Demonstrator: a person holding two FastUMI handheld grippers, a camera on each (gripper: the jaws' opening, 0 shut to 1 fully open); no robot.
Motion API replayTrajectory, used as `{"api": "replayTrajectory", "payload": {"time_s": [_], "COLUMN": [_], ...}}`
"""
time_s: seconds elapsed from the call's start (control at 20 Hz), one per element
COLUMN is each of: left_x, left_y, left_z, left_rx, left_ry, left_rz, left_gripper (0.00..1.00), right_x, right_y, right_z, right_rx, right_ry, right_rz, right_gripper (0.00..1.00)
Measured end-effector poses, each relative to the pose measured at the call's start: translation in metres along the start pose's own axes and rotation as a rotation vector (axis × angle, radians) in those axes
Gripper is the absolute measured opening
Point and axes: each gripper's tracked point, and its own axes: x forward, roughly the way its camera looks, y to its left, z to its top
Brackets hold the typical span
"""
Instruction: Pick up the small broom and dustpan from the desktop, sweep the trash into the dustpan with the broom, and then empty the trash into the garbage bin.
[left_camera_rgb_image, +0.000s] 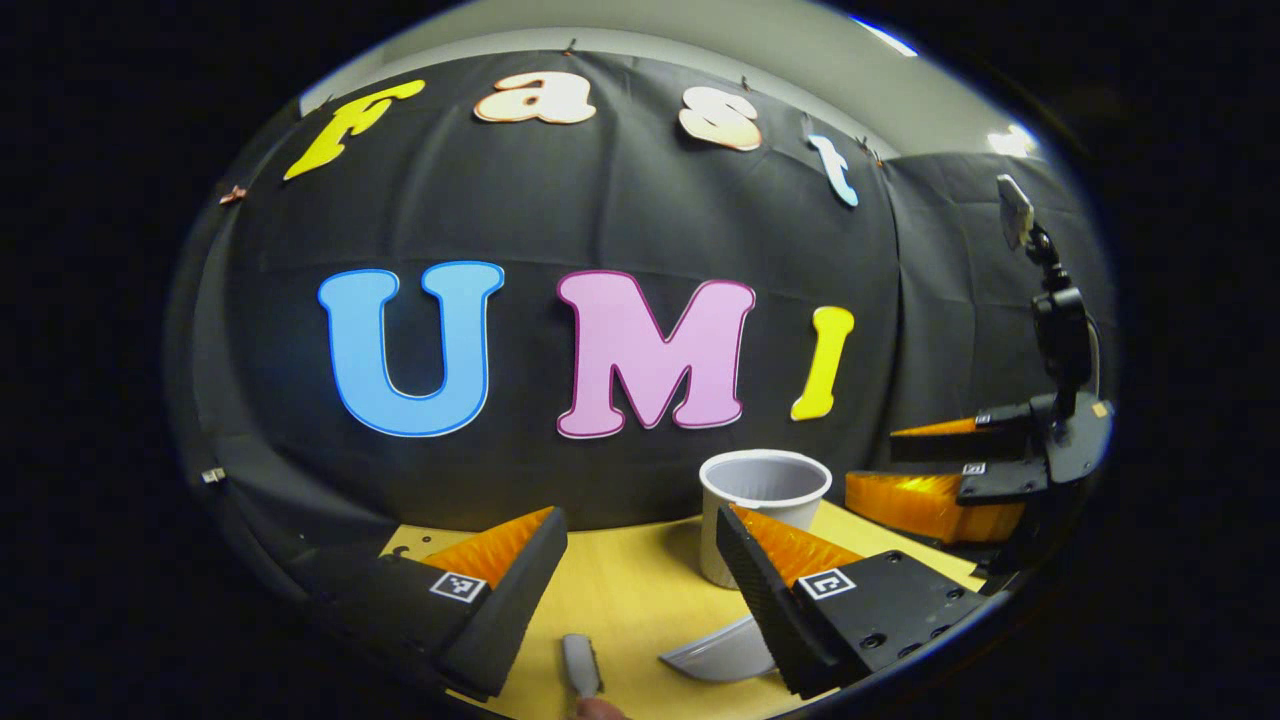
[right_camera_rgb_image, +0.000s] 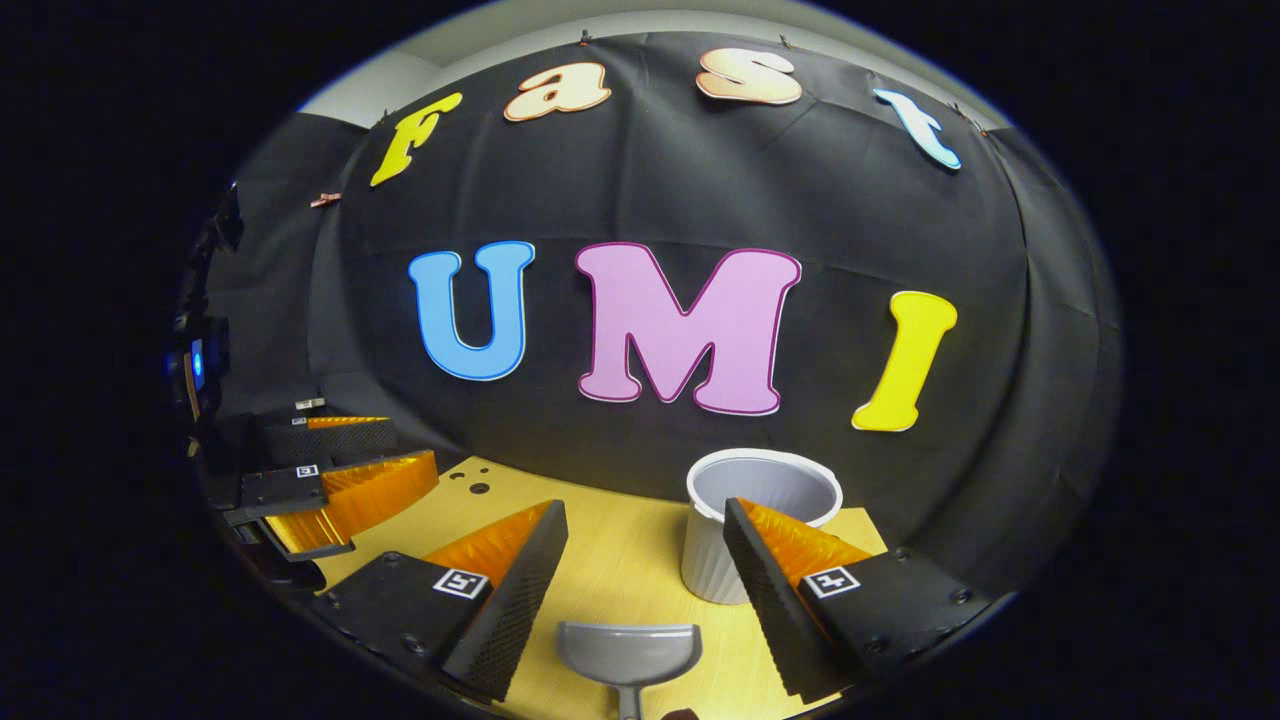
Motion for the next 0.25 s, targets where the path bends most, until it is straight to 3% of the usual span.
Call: {"api": "replayTrajectory", "payload": {"time_s": [0.25], "left_x": [-0.004], "left_y": [0.014], "left_z": [0.001], "left_rx": [-0.051], "left_ry": [0.013], "left_rz": [0.013], "left_gripper": [0.97], "right_x": [-0.001], "right_y": [-0.002], "right_z": [0.009], "right_rx": [0.017], "right_ry": [-0.007], "right_rz": [-0.017], "right_gripper": [0.98]}}
